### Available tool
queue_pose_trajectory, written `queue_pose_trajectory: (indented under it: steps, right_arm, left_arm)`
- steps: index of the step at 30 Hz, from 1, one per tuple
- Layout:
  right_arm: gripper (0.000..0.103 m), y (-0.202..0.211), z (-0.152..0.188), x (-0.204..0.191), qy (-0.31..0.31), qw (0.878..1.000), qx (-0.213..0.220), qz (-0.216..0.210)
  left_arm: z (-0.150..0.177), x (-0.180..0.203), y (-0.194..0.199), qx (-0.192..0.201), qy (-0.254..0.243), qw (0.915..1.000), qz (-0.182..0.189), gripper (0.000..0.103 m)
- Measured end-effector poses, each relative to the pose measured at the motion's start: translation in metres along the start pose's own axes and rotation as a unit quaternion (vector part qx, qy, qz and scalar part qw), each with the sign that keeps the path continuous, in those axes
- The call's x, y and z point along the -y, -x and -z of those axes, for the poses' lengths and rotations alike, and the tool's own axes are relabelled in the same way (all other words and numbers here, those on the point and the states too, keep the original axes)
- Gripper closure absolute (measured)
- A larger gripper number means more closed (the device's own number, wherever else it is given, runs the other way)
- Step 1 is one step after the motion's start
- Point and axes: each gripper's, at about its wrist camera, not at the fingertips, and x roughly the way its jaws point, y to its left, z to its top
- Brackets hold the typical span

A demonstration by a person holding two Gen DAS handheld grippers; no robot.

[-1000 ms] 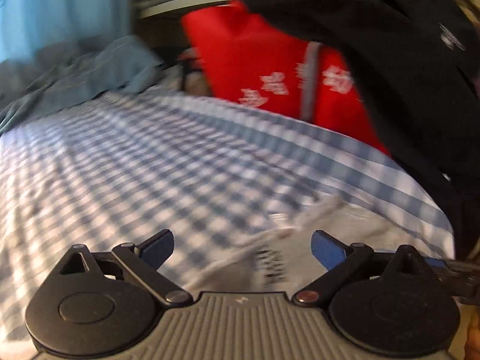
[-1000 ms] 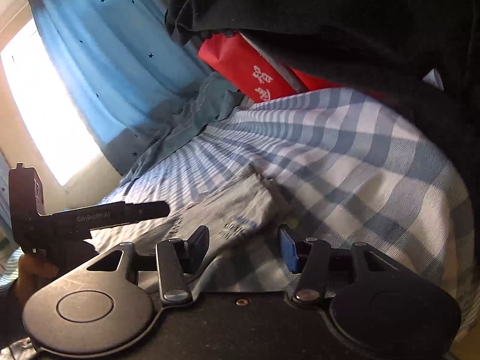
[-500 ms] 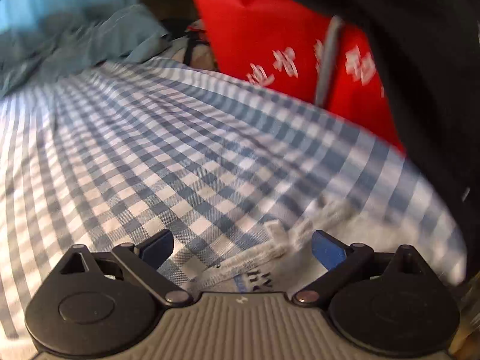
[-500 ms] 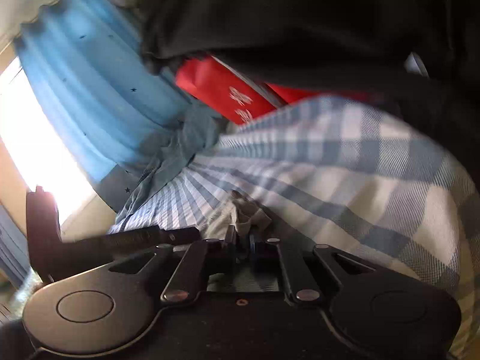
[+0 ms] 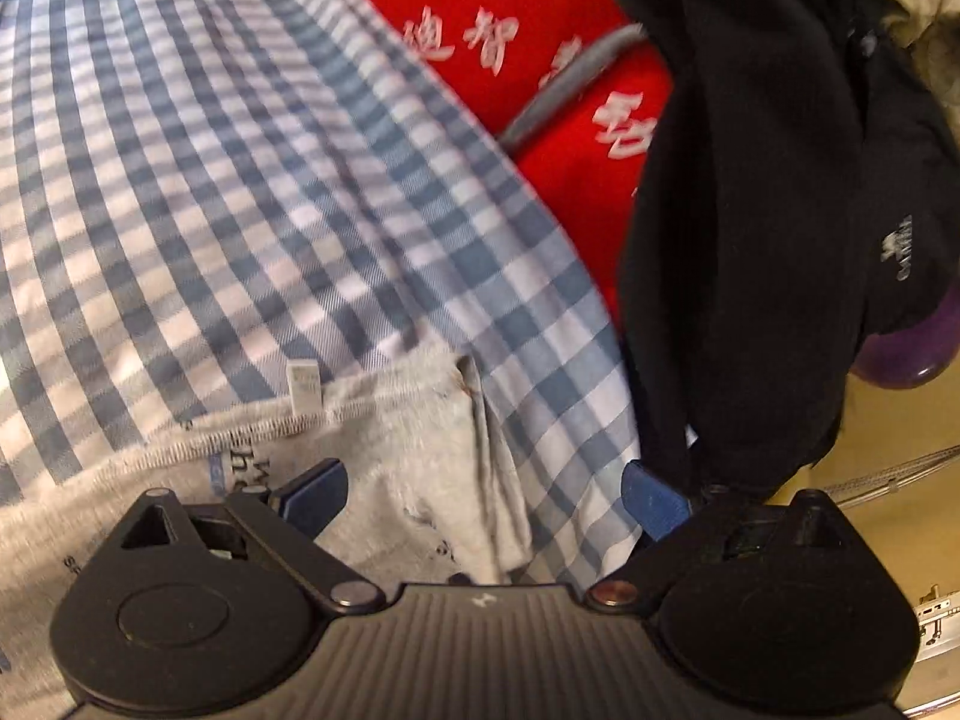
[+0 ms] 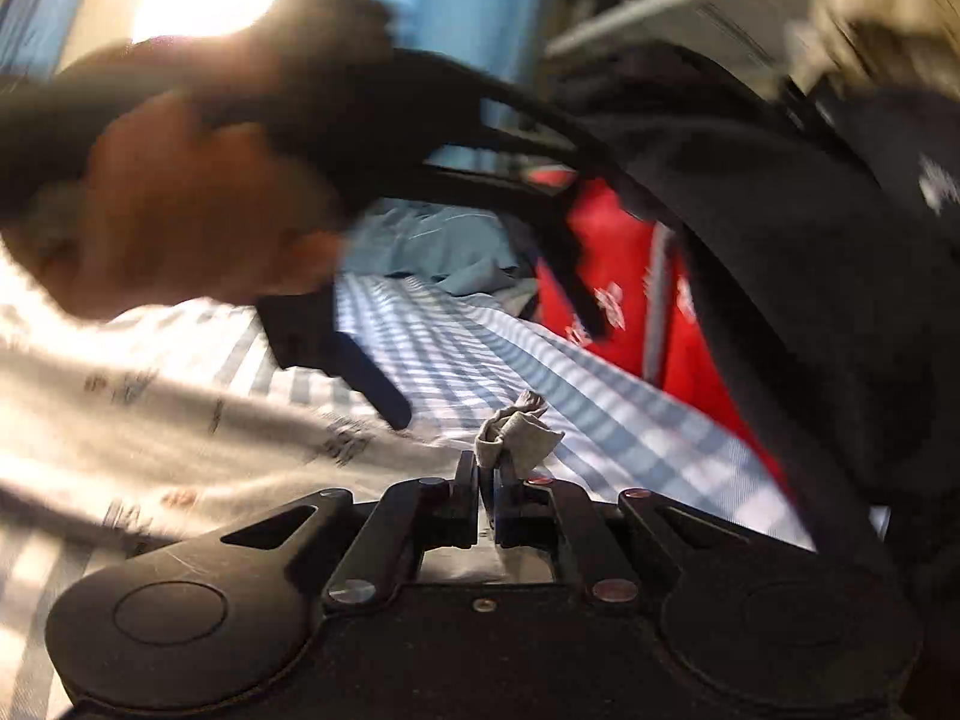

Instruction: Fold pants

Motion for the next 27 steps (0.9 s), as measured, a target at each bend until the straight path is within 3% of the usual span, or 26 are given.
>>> queue_pose_trajectory:
  steps: [6,8,10,13,15,18,25,26,27]
  right_arm:
    - [0.100,0.000,-0.002,-0.032,0.097,0.995,0.004,0.003]
    - [0.100,0.004,0.000,-0.040,0.118,0.993,0.009,0.000]
    - [0.100,0.006,0.001,-0.044,0.124,0.992,0.010,-0.002]
    - [0.099,0.010,0.003,-0.046,0.124,0.992,0.012,0.007]
    - [0.086,0.012,0.005,-0.048,0.125,0.992,0.016,0.011]
    - [0.076,0.011,0.005,-0.050,0.126,0.992,0.012,0.004]
    - [0.072,-0.002,0.002,-0.050,0.126,0.992,-0.010,0.015]
    - [0.079,-0.003,0.002,-0.049,0.125,0.992,-0.011,0.014]
    - [0.097,-0.003,0.001,-0.048,0.124,0.992,-0.013,0.016]
  left_arm:
    - [0.005,0.003,0.000,-0.001,-0.018,0.9993,-0.033,0.009]
    - [0.005,0.003,0.001,-0.001,-0.026,0.9977,-0.062,0.026]
    - [0.005,-0.002,0.002,-0.003,-0.017,0.9966,-0.080,0.059]
    - [0.010,-0.015,0.010,0.008,0.016,0.9970,-0.076,0.073]
    - [0.012,-0.021,0.015,0.016,0.033,0.9972,-0.066,0.079]
    - [0.013,-0.028,0.021,0.026,0.048,0.9972,-0.052,0.094]
    - [0.017,-0.024,0.026,0.035,0.040,0.9973,-0.051,0.098]
    - [0.018,-0.024,0.025,0.037,0.041,0.9972,-0.050,0.098]
    - [0.021,-0.024,0.027,0.039,0.042,0.9972,-0.049,0.099]
